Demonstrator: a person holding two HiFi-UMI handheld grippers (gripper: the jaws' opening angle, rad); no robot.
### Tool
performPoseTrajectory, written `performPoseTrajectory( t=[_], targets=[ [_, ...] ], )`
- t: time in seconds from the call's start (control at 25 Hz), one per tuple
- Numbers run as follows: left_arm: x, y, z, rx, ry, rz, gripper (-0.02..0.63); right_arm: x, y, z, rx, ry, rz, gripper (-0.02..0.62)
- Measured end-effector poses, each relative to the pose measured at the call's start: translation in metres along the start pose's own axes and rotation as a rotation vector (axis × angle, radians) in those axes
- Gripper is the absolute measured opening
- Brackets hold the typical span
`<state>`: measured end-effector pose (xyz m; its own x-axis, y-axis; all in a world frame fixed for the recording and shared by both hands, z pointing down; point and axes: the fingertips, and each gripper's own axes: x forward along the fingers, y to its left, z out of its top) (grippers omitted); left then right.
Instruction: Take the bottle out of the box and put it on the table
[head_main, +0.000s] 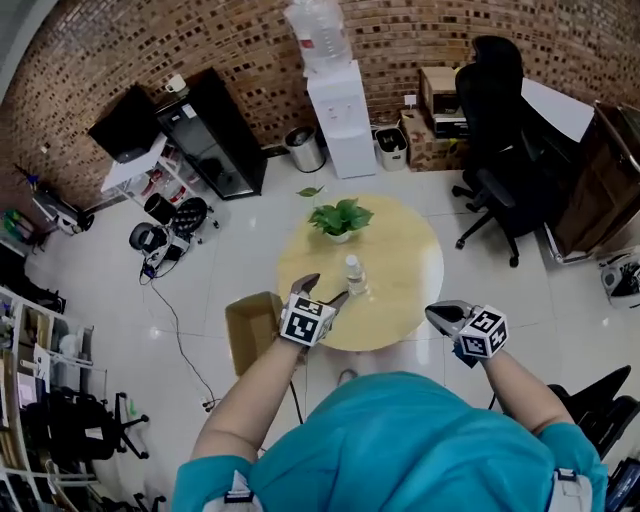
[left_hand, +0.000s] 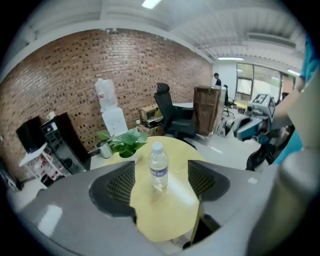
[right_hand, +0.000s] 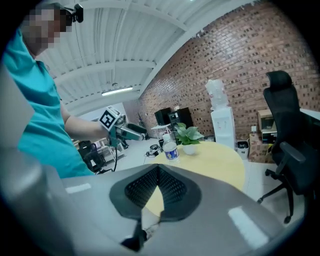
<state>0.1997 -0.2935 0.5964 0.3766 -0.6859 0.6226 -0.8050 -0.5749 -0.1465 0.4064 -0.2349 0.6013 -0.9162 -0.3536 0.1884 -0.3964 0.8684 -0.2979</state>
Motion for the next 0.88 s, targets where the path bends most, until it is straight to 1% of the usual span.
performPoseTrajectory(
  t=[0.12, 0.2, 0.28, 0.4, 0.48, 0.56, 0.64, 0.72, 0.8, 0.88],
  targets=[
    [-0.023, -0.013, -0.024, -0.116, -0.108, -0.028, 0.302, 0.015, -0.002, -0.015, 0.004, -0.004, 0.047, 0.002],
    [-0.034, -0.026, -0.047, -0.167, -0.155, -0.056, 0.274, 0.025, 0.001, -0.025, -0.015, -0.002, 0.085, 0.002],
    [-0.040, -0.040, -0.071, -0.208, -0.188, -0.072, 0.268, 0.034, 0.004, -0.035, -0.036, -0.007, 0.119, 0.002],
    [-0.051, -0.053, -0.101, -0.249, -0.224, -0.094, 0.262, 0.047, 0.020, -0.043, -0.057, -0.013, 0.145, 0.002],
    [-0.063, -0.057, -0.121, -0.238, -0.241, -0.107, 0.259, 0.059, 0.039, -0.050, -0.070, -0.009, 0.149, 0.002],
    [-0.086, -0.057, -0.141, -0.211, -0.266, -0.119, 0.259, 0.074, 0.068, -0.057, -0.086, -0.002, 0.148, 0.002],
    [-0.123, -0.050, -0.164, -0.195, -0.300, -0.132, 0.255, 0.091, 0.110, -0.058, -0.099, 0.003, 0.139, 0.002],
    [-0.172, -0.037, -0.192, -0.193, -0.336, -0.146, 0.245, 0.111, 0.163, -0.056, -0.096, -0.005, 0.119, 0.002],
    [-0.222, -0.024, -0.219, -0.199, -0.371, -0.166, 0.238, 0.128, 0.215, -0.055, -0.070, -0.028, 0.092, 0.002],
    [-0.260, -0.012, -0.239, -0.216, -0.403, -0.196, 0.231, 0.141, 0.255, -0.052, -0.049, -0.047, 0.064, 0.002]
  ],
)
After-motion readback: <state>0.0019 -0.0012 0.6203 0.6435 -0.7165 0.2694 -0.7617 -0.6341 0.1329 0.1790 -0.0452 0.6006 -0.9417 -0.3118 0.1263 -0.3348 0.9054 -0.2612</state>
